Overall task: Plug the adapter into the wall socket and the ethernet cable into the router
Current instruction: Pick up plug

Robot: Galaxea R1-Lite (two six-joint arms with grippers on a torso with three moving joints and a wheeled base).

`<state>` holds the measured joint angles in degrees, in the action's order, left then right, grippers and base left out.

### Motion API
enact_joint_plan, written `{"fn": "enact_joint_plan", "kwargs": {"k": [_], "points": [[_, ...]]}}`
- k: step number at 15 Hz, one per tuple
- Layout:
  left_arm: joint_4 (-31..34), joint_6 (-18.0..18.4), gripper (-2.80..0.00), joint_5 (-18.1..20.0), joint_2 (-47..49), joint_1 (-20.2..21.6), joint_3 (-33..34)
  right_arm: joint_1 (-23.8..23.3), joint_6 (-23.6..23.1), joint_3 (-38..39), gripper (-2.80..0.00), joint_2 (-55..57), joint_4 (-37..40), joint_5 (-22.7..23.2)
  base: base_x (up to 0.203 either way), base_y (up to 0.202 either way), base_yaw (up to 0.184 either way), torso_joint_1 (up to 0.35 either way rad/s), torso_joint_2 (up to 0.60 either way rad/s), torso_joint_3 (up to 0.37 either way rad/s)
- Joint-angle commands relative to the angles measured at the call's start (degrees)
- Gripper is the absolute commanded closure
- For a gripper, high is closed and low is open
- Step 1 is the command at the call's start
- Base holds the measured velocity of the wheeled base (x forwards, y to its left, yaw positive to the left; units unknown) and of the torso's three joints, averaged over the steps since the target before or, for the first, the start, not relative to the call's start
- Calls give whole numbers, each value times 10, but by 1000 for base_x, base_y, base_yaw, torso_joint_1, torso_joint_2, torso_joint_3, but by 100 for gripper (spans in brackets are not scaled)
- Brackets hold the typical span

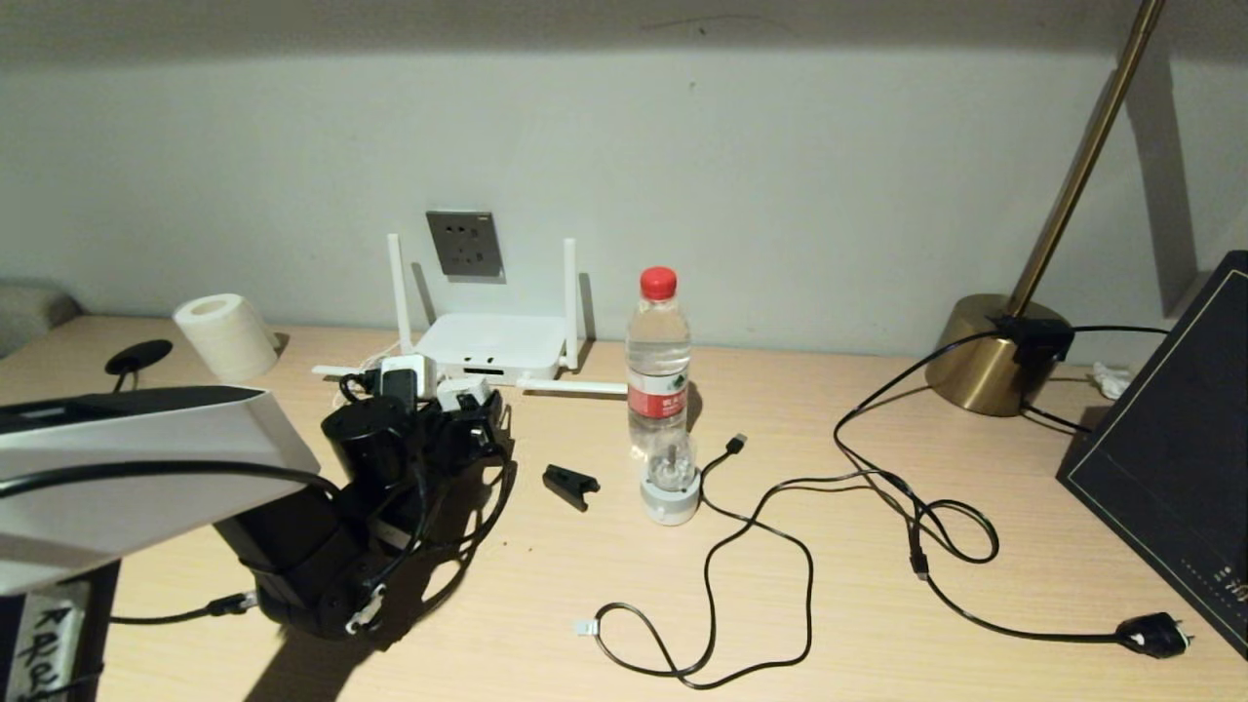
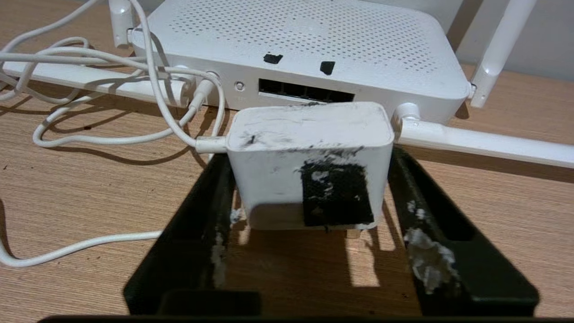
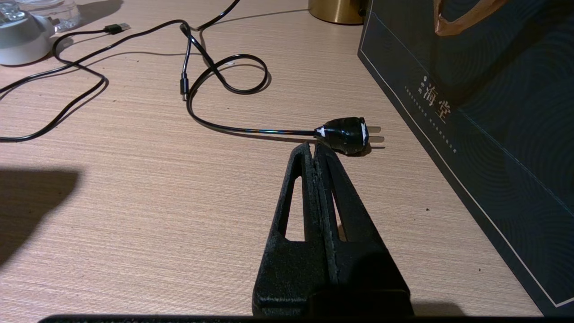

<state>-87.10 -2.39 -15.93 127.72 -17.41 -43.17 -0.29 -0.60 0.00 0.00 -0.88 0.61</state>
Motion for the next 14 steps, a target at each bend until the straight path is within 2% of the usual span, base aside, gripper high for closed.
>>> {"fn": "enact_joint_plan", "kwargs": {"k": [1,14], "points": [[-6,-1,-280,-1,-5,-1,5,0,0,3,0,1,0,0,0,0,0,0,0,0],[-6,-4,-280,-2,-19,-1,16,0,0,3,0,1,-1,-1,0,0,0,0,0,0]]}}
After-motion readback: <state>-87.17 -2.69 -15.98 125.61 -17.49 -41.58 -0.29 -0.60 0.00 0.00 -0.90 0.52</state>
